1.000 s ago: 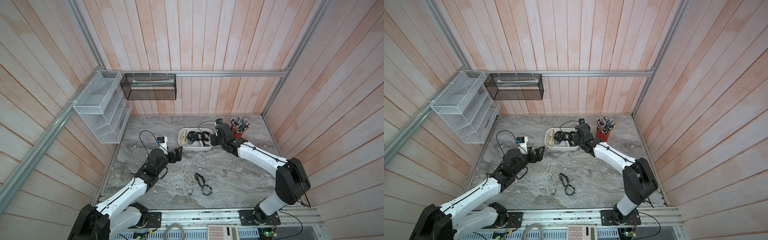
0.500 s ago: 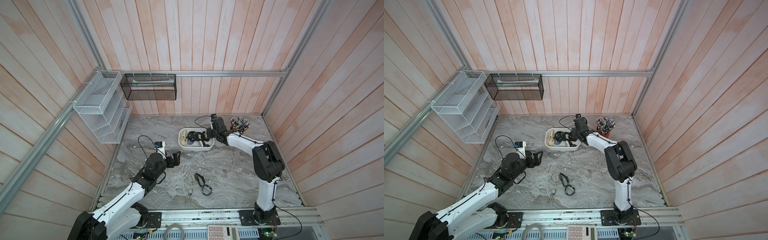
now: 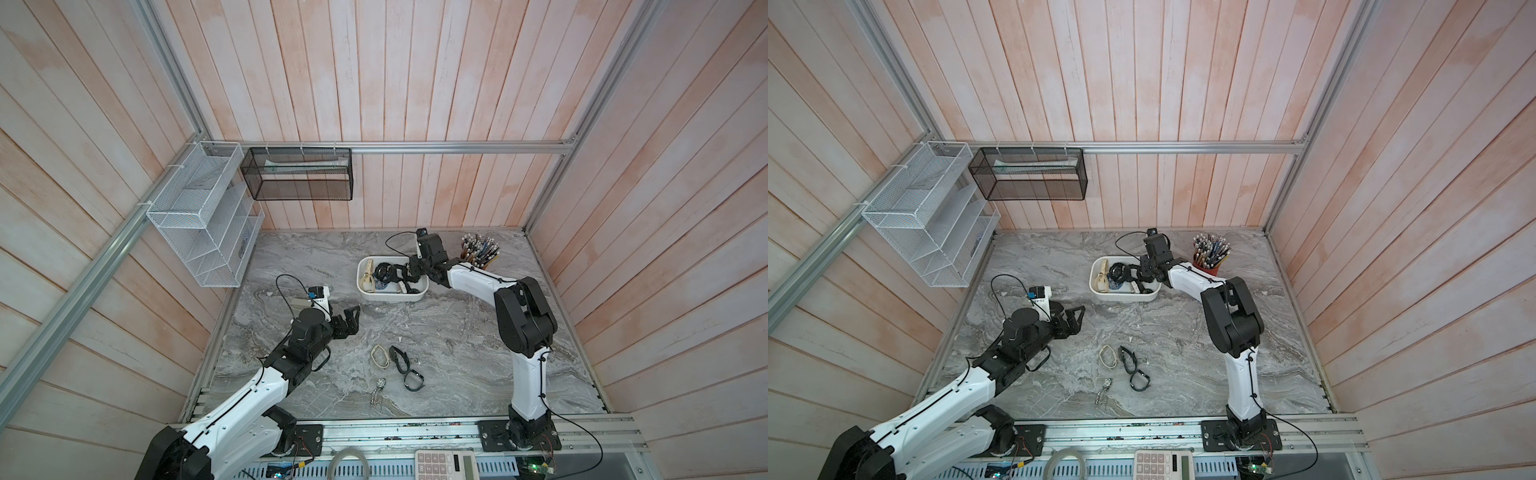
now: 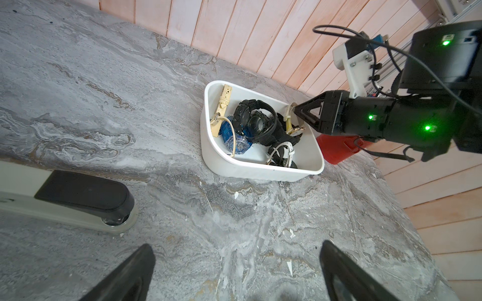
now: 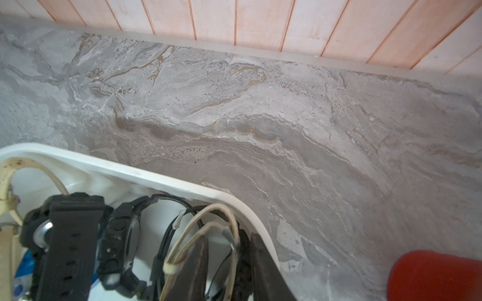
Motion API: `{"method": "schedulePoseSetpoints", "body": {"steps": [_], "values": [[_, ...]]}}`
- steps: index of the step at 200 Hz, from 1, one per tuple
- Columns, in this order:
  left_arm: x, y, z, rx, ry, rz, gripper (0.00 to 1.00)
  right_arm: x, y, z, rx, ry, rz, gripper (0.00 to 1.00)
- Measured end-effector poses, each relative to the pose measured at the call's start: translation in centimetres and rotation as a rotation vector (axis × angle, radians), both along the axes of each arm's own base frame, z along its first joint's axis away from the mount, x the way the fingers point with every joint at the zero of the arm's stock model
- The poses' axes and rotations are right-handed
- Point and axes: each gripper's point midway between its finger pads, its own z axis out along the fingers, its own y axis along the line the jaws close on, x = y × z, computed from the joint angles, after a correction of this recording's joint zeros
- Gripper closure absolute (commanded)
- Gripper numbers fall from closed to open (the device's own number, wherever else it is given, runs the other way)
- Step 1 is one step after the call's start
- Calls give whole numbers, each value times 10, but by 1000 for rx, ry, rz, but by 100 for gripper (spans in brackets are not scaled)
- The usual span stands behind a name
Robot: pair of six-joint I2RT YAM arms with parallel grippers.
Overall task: Put the watch into the storage box
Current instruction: Place the watch in the storage box.
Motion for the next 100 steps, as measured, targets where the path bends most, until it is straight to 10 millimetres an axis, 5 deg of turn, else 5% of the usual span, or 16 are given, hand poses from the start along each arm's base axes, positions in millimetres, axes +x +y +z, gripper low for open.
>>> {"method": "schedulePoseSetpoints", "body": {"steps": [21, 47, 77, 100], "values": [[0, 0, -1, 0, 3, -2, 0, -1, 0, 9, 12, -7, 3, 38], [0, -3, -4, -1, 13, -14, 0, -9, -5, 48, 53, -66, 5, 28], [0, -7, -14, 5, 43, -31, 1, -42, -22, 104, 139, -171, 3, 23], [0, -9, -17, -2, 56, -42, 1, -74, -39, 112, 198, -214, -11, 22]]}}
